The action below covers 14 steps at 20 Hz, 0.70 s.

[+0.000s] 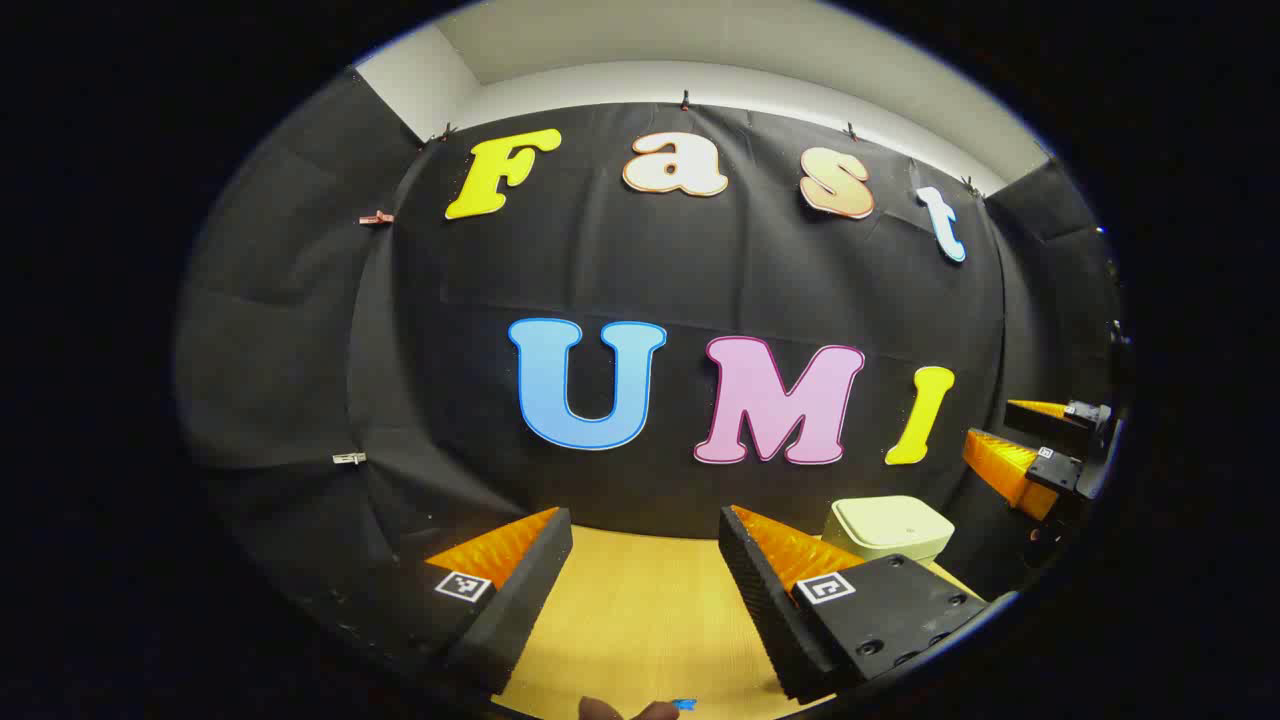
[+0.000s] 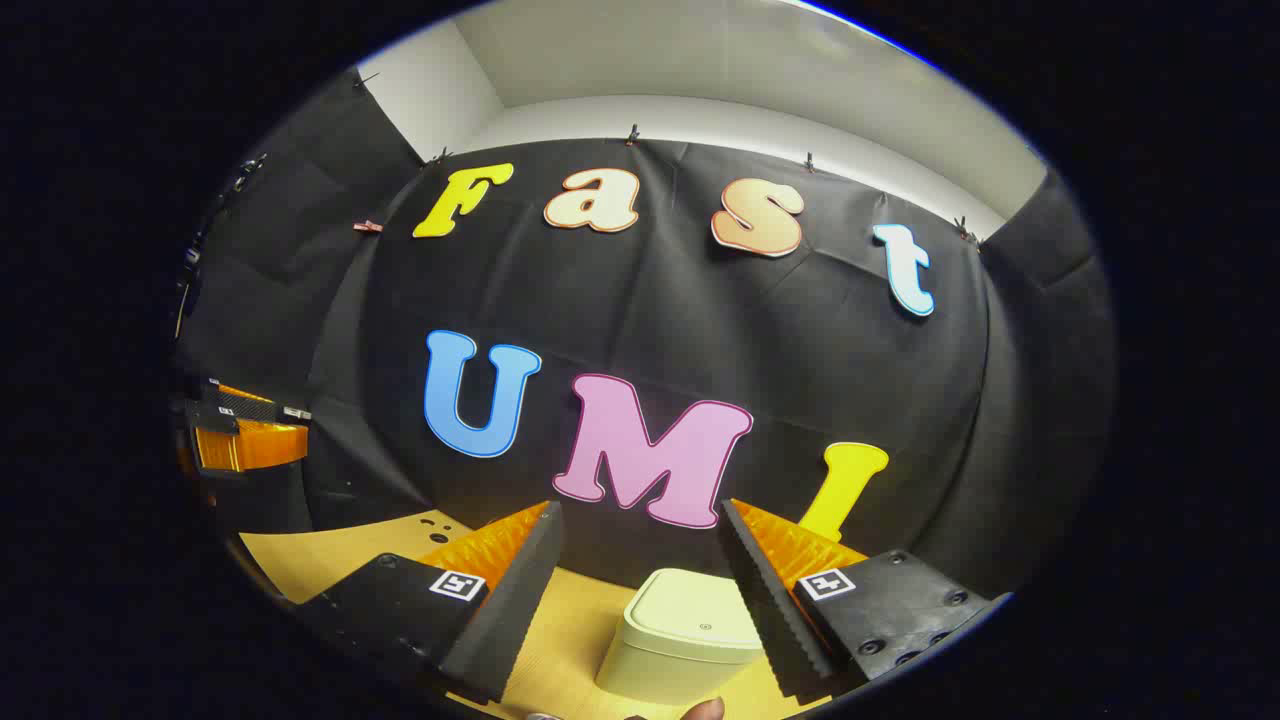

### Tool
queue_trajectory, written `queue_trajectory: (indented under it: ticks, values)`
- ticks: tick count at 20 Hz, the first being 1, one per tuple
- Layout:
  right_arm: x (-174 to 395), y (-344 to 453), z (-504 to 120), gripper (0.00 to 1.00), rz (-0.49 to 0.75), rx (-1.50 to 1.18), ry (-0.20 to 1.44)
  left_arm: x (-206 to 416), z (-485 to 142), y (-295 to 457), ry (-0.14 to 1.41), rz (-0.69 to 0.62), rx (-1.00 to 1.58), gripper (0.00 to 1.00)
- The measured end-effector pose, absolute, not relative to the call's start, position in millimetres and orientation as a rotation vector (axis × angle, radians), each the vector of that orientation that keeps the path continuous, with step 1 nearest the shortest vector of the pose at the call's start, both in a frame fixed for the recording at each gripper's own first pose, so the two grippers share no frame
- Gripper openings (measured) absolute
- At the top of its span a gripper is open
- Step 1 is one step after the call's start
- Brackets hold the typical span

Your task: Press the lid of the desktop garbage bin to open it, pick up the crumpled paper on the desktop and throw it into the bin, then pick up the pop can on the desktop and drop it into the bin, and finally close the garbage bin lid.

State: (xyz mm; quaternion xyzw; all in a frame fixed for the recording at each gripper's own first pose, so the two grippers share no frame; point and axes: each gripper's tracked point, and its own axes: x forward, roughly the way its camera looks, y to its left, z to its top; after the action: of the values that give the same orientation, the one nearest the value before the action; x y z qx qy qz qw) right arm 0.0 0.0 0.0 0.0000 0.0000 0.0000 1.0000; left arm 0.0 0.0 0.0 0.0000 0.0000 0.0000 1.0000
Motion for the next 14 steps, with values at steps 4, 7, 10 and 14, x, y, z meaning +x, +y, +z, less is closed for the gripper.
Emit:
queue_trajectory:
  ticks: [4,7,10,14]
  values:
    - [4,2,2,0.97,-0.002,-0.022,-0.009,3,3,0,-0.004,-0.009,-0.002,0.95]
    - [7,2,2,0.96,-0.002,-0.025,-0.011,11,1,0,0.003,-0.010,-0.004,0.95]
    - [12,-1,4,0.97,-0.003,-0.024,-0.017,14,6,1,-0.006,-0.009,-0.007,0.95]
    - [13,-2,4,0.94,-0.008,0.015,-0.018,16,7,2,-0.013,-0.018,0.012,0.95]
